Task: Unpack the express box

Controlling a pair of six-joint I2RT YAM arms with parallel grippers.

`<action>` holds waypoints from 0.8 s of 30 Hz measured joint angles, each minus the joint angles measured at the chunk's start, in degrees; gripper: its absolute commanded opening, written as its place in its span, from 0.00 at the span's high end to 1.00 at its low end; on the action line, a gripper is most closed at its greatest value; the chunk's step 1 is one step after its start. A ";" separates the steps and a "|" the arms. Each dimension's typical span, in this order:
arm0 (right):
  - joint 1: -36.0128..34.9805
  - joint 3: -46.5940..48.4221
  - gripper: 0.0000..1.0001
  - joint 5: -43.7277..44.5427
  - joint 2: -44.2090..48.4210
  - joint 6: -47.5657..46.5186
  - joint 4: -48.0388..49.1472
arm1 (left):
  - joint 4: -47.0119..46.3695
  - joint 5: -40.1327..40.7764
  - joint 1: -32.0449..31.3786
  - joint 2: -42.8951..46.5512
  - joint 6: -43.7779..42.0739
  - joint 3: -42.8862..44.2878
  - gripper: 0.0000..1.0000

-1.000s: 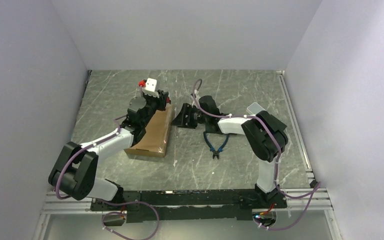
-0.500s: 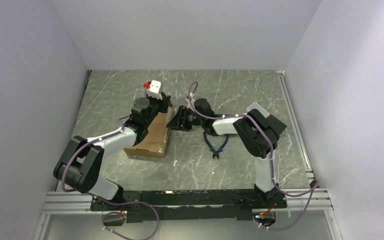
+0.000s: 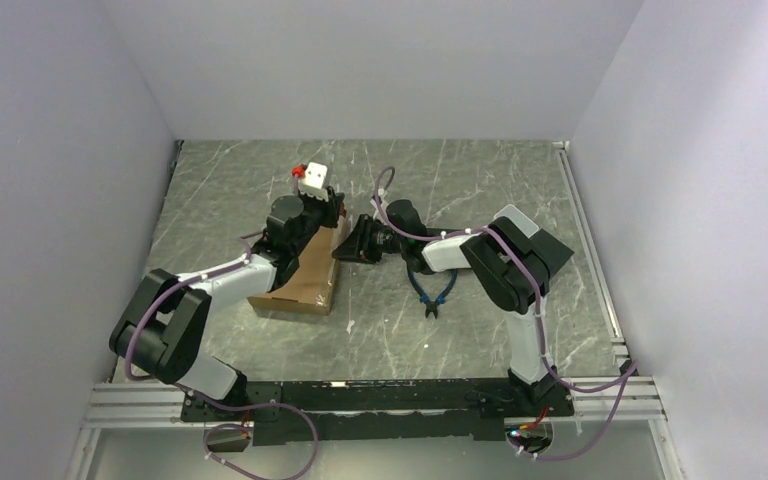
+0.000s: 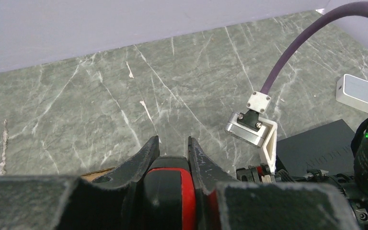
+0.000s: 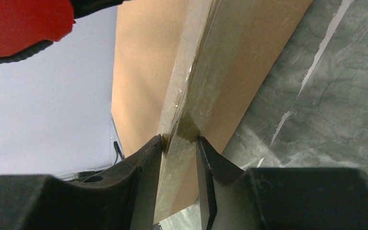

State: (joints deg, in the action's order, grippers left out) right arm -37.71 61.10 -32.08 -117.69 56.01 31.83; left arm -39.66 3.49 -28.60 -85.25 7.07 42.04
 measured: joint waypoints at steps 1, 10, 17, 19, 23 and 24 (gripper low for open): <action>0.00 -0.02 0.68 0.00 -0.13 0.15 0.22 | -0.02 0.07 0.00 -0.02 0.00 0.02 1.00; 0.00 -0.22 0.75 -0.55 -0.52 1.20 1.55 | -0.13 1.07 0.00 -1.03 -0.63 0.85 1.00; 0.00 -0.22 0.79 -1.03 -0.87 1.29 2.54 | -0.50 1.14 0.00 -2.36 -0.68 1.49 1.00; 0.02 -0.22 0.79 -1.14 -0.94 1.42 2.69 | -0.44 1.20 0.00 -2.80 -0.74 1.60 1.00; 0.02 -0.22 0.80 -1.31 -0.94 1.44 2.78 | -0.42 1.79 0.00 -3.21 -1.09 1.92 1.00; 0.02 -0.22 0.80 -1.33 -0.94 1.44 2.78 | -0.42 1.90 0.00 -3.21 -1.22 2.01 1.00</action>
State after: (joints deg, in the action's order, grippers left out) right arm -37.69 60.88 -33.41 -118.63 57.45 34.61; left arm -40.07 5.39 -28.60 -88.47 5.85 44.05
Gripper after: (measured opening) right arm 0.209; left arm 0.273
